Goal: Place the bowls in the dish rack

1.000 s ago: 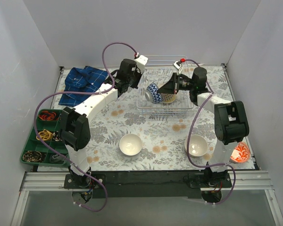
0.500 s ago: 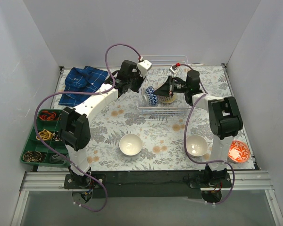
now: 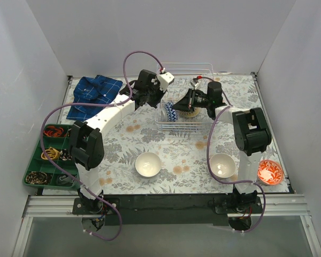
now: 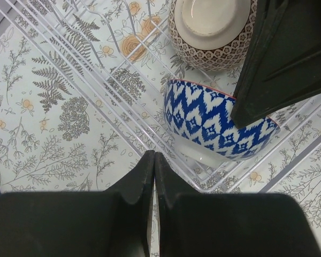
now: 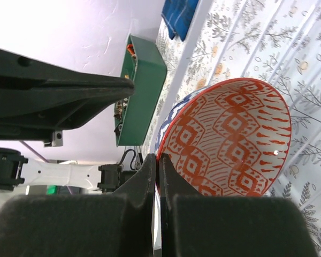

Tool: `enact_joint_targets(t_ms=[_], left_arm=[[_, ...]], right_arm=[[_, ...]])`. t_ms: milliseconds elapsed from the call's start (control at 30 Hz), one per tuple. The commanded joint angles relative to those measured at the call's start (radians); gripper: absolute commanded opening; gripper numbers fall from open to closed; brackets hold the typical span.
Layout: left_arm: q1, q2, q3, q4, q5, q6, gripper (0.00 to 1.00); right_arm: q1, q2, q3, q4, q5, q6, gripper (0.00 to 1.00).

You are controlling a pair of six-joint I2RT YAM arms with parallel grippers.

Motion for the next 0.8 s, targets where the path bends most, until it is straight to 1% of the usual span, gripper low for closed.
enact_joint_targets(t_ms=[0,233,300,333,433,500,533,567,633,733,767], left_arm=[[-0.001,0.002,0.048,-0.023,0.018,0.030,0.00],[0.000,0.022,0.065,-0.051,0.023,0.047,0.00],[0.000,0.024,0.063,-0.055,0.025,0.050,0.00],[-0.001,0.024,0.063,-0.055,0.025,0.052,0.00],[-0.001,0.027,0.063,-0.051,0.026,0.055,0.00],[-0.001,0.030,0.063,-0.043,0.031,0.050,0.00],[0.000,0.032,0.063,-0.039,0.034,0.049,0.00],[-0.001,0.033,0.063,-0.032,0.037,0.044,0.00],[-0.001,0.041,0.063,-0.026,0.046,0.043,0.00],[-0.001,0.047,0.066,-0.019,0.055,0.035,0.00],[-0.001,0.050,0.066,-0.014,0.057,0.035,0.00]], right_arm=[[0.013,0.023,0.048,-0.020,0.030,0.012,0.01],[0.015,0.041,0.052,-0.040,0.040,0.003,0.02],[0.015,0.032,0.050,-0.092,0.065,-0.022,0.08],[0.013,0.027,0.047,-0.103,0.071,-0.029,0.15],[0.007,0.003,0.032,-0.137,0.068,-0.068,0.25],[0.004,-0.017,0.027,-0.152,0.071,-0.080,0.29],[-0.002,-0.023,0.038,-0.186,0.073,-0.097,0.37],[-0.002,-0.031,0.042,-0.195,0.061,-0.103,0.40],[-0.011,-0.040,0.048,-0.210,0.053,-0.129,0.44],[-0.023,-0.060,0.062,-0.252,0.073,-0.164,0.44],[-0.025,-0.068,0.073,-0.291,0.083,-0.195,0.45]])
